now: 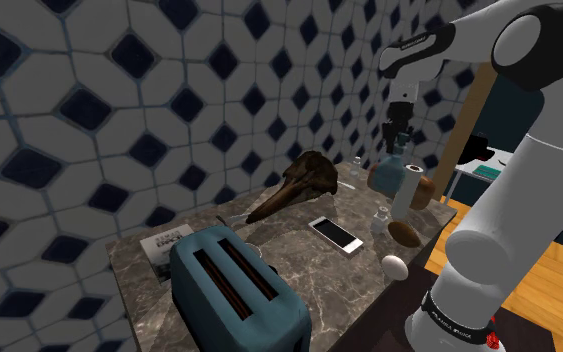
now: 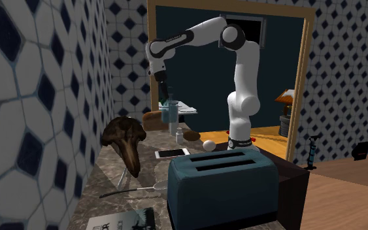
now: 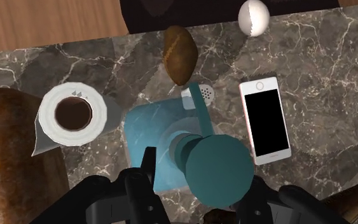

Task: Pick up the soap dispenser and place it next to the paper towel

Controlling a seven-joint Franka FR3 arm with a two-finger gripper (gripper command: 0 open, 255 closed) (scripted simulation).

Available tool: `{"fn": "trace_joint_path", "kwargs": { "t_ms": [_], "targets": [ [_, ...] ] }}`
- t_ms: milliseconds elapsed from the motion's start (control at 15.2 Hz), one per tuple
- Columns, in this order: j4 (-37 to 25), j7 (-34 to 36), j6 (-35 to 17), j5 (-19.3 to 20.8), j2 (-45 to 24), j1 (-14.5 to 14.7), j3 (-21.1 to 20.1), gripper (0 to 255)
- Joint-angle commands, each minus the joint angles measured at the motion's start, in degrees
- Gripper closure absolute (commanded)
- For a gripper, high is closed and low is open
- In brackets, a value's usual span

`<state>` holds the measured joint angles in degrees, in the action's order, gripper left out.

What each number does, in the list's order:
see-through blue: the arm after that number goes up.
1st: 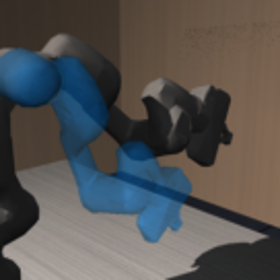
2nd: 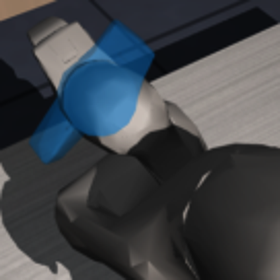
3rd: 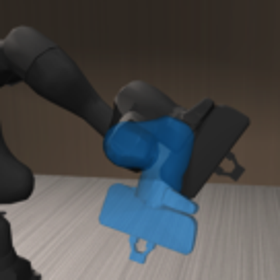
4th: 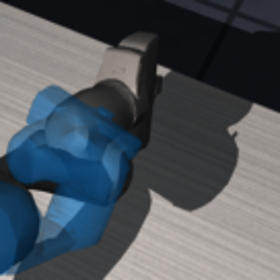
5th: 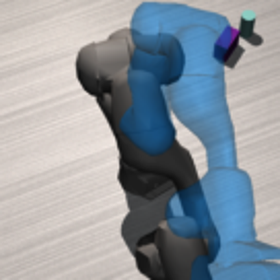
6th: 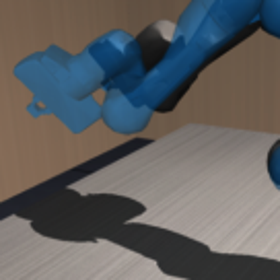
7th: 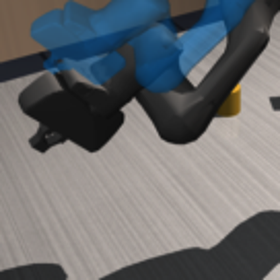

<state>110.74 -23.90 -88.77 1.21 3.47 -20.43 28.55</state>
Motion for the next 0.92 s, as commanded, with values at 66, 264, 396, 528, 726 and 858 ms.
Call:
{"fn": "trace_joint_path", "kwargs": {
  "t_ms": [66,264,396,528,726,858],
  "targets": [
    [2.0,-0.2,-2.3,-0.1,-0.3,-0.1,0.1,255],
    [3.8,-0.4,-4.6,-0.3,-0.8,-0.1,0.2,255],
    [5.0,-0.5,-6.1,-0.4,-1.2,-0.2,0.2,255],
    [6.1,-0.7,-7.6,-0.6,-1.7,-0.2,0.3,255],
    [7.6,-1.0,-9.8,-0.9,-2.4,-0.2,0.4,255],
    [8.6,-1.2,-11.3,-1.1,-3.0,-0.3,0.4,255]
  ]
}}
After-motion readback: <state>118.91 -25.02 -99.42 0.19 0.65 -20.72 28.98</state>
